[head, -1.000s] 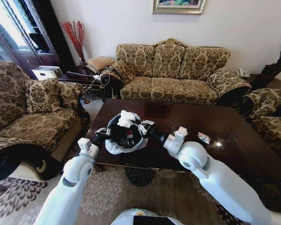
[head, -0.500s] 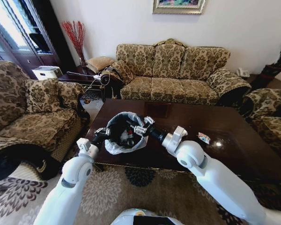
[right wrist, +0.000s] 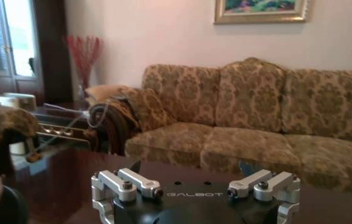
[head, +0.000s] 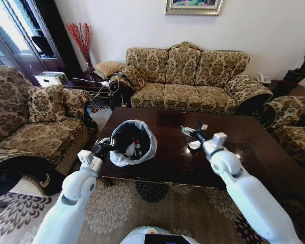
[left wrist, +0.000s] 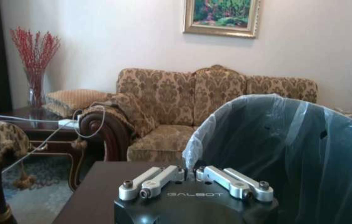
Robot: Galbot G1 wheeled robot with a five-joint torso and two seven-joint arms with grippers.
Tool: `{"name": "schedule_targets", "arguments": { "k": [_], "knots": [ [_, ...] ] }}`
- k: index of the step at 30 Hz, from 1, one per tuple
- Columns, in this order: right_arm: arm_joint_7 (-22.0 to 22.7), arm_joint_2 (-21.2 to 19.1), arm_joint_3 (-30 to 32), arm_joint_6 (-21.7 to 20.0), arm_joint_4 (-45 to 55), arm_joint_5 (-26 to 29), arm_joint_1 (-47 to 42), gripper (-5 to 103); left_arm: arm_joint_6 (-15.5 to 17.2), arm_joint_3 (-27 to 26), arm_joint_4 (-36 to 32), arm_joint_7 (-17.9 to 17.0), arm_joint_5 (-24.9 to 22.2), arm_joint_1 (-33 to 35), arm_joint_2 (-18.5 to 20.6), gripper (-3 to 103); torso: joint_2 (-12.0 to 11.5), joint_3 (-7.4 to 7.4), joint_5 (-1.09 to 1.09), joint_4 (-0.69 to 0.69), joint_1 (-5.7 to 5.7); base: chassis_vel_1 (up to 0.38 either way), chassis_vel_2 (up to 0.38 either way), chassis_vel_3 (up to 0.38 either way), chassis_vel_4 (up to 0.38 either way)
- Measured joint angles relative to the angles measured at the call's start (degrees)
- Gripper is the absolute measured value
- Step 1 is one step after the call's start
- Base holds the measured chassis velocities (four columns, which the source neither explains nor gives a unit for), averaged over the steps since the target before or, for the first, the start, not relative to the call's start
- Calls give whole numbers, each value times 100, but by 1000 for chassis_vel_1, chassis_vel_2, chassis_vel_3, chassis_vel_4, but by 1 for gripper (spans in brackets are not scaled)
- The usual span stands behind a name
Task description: Move to the front of the table and place the trash on the table into the trash bin.
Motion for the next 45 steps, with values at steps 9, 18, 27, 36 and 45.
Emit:
{"name": "schedule_targets", "arguments": {
  "k": [9, 18, 27, 36, 45],
  "knots": [
    [-129, 230, 206, 174, -734, -238, -3, 100, -3, -3, -100, -6, 18, 64, -24, 4, 0, 0, -1, 3, 0, -64, -73, 75, 75],
    [-345, 304, 299, 440, -1125, -387, 10, 100, -5, 7, -123, -6, 34, 77, -57, 4, 0, 0, -3, 0, 0, -238, -238, 225, 216],
    [-618, 431, 353, 641, -1239, -393, -9, 100, -10, 26, -153, 6, 43, 87, -71, 4, 0, 0, -1, -2, -2, -170, -157, 165, 135],
    [-562, 503, 188, 724, -1247, -498, -2, 100, -32, 28, -126, 7, 67, 99, -97, 4, 0, 0, -3, 4, -2, -101, 114, 133, -87],
    [-690, 716, -253, 804, -1409, -542, -148, 100, -38, 55, -98, 20, 66, 72, -107, 4, -3, 3, 0, -1, 9, -248, 153, 219, -179]
  ]
}}
